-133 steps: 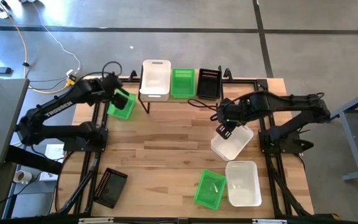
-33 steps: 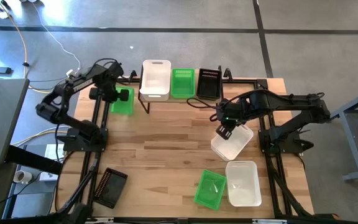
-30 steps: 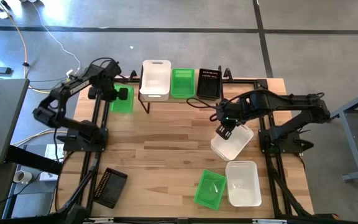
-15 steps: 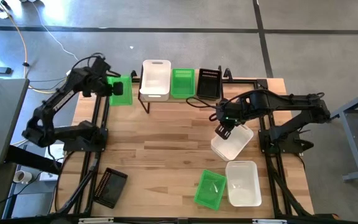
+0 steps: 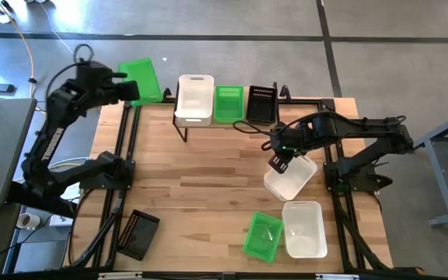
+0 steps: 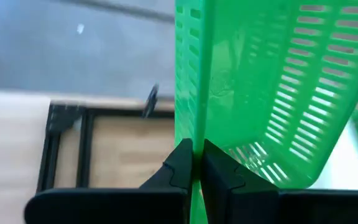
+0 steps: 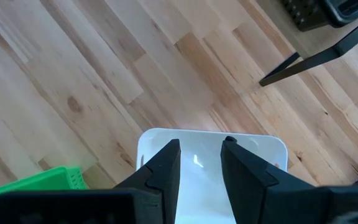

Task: Stack baskets on shelf by color
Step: Stack the top green bin on top of the green bin

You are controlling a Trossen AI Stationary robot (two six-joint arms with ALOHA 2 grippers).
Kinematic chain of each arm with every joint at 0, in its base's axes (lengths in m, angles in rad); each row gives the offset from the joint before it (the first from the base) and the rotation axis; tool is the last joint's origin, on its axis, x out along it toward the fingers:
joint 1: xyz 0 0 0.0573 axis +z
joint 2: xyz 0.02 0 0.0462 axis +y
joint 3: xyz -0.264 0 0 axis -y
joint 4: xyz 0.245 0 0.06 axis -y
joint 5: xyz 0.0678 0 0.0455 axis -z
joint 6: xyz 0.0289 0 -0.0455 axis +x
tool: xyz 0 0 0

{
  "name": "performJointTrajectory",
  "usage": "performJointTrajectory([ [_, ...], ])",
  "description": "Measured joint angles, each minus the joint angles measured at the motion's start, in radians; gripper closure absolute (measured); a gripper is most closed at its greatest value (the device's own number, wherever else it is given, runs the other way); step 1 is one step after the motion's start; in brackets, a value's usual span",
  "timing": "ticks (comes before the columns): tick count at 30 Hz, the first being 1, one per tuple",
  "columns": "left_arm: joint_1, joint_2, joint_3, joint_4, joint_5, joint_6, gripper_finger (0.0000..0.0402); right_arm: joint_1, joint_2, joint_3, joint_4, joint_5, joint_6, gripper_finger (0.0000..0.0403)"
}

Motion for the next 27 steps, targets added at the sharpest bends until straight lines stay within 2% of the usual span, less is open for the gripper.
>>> performJointTrajectory([
  [5,-0.009,-0.019,0.11,0.0,0.006,0.017,0.0396,0.0,0.0,0.0,0.007,0.018,0.007,0.03],
  [12,-0.081,-0.02,0.208,-0.002,0.027,0.021,0.0396,0.0,0.0,0.0,0.021,0.022,0.007,0.03],
  [22,-0.202,-0.02,0.236,-0.004,0.026,-0.044,0.0396,0.0,0.0,0.0,0.043,0.023,-0.001,0.03],
  [27,-0.289,-0.01,0.236,-0.009,0.021,-0.099,0.0396,0.0,0.0,0.0,0.106,0.02,-0.069,0.03],
])
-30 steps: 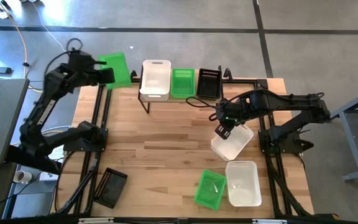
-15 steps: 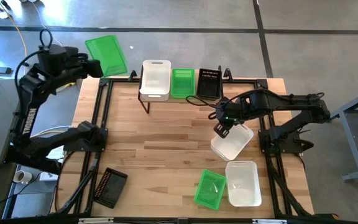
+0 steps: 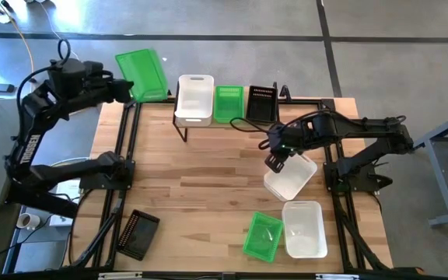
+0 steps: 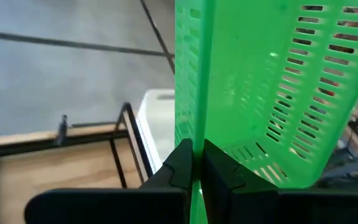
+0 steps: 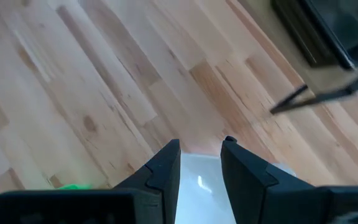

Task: Stack baskets on shelf by color
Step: Stack the top green bin on top of the green bin

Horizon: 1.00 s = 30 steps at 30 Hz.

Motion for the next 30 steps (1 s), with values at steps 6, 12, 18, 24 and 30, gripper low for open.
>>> performJointTrajectory([
  [6,-0.15,0.016,0.0,-0.081,-0.104,-0.108,0.0396,0.0,0.0,0.0,0.106,-0.055,-0.105,0.03],
  [12,-0.329,0.039,0.0,-0.104,-0.218,-0.22,0.0396,0.0,0.0,0.0,0.149,-0.097,-0.173,0.03],
  [18,-0.493,0.102,0.0,-0.104,-0.315,-0.299,0.0396,0.0,0.0,0.0,0.149,-0.098,-0.211,0.03],
  [24,-0.621,0.183,0.0,-0.103,-0.388,-0.386,0.0396,0.0,0.0,0.0,0.152,-0.134,-0.236,0.03],
  [30,-0.716,0.257,0.0,-0.103,-0.408,-0.459,0.0396,0.009,0.0,0.0,0.21,-0.197,-0.289,0.03],
])
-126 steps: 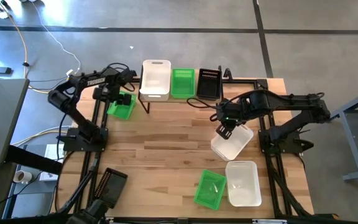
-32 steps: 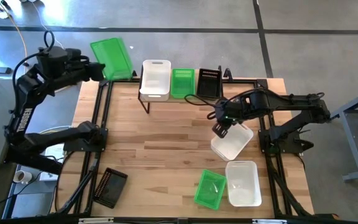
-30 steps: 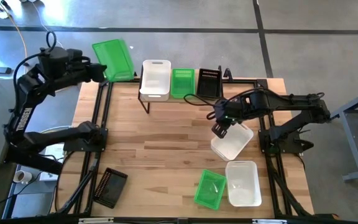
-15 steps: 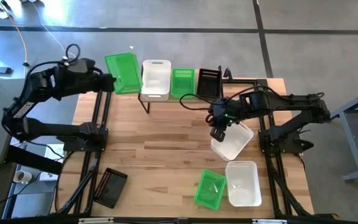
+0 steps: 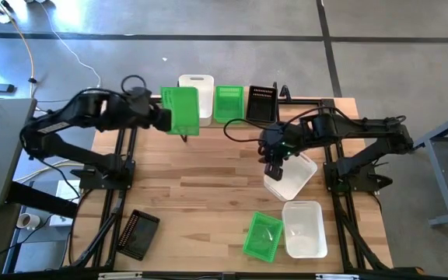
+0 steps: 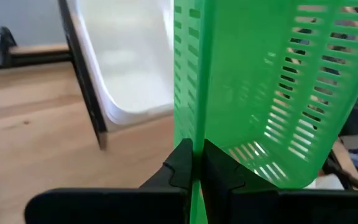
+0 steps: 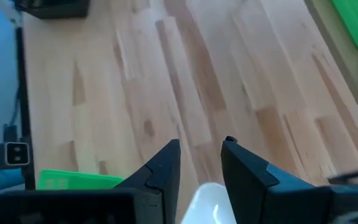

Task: Stack baskets on shelf by color
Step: Stack the top green bin on top of the green bin

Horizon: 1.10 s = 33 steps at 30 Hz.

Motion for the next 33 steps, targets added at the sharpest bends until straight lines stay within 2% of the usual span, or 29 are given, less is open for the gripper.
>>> performJointTrajectory([
  [15,-0.228,0.158,0.0,-0.004,-0.051,-0.244,0.0396,0.113,0.0,0.0,0.216,-0.029,-0.198,0.03],
  [33,-0.362,0.328,0.001,-0.015,-0.051,-0.502,0.0396,0.198,0.01,0.0,0.392,-0.009,-0.443,0.0299],
])
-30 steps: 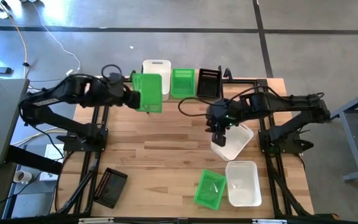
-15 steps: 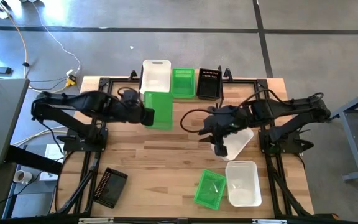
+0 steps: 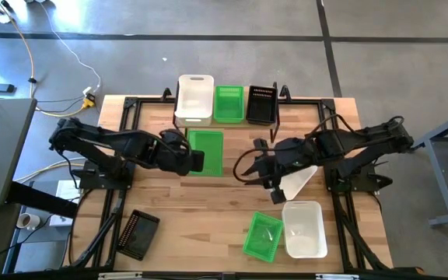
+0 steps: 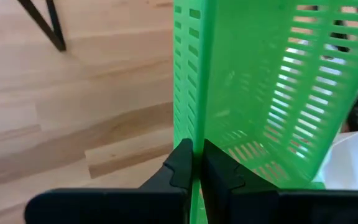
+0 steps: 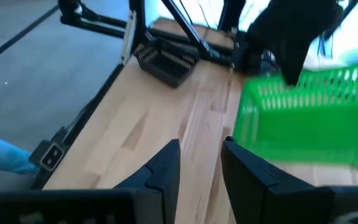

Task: Stack baskets on shelf by color
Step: Stack the top green bin on top of the green bin

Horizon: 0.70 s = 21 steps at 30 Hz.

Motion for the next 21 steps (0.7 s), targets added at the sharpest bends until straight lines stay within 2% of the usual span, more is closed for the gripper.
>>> performJointTrajectory([
  [8,-0.023,0.06,0.0,-0.004,0.035,-0.079,0.0396,0.016,0.076,0.0,0.025,-0.002,-0.019,0.0299],
  [17,-0.024,0.11,0.0,0.004,0.078,-0.101,0.0396,0.016,0.168,0.0,0.052,-0.012,-0.003,0.0299],
  [21,-0.027,0.115,0.0,0.018,0.085,-0.106,0.0396,0.021,0.215,0.0,0.113,0.04,-0.035,0.0299],
])
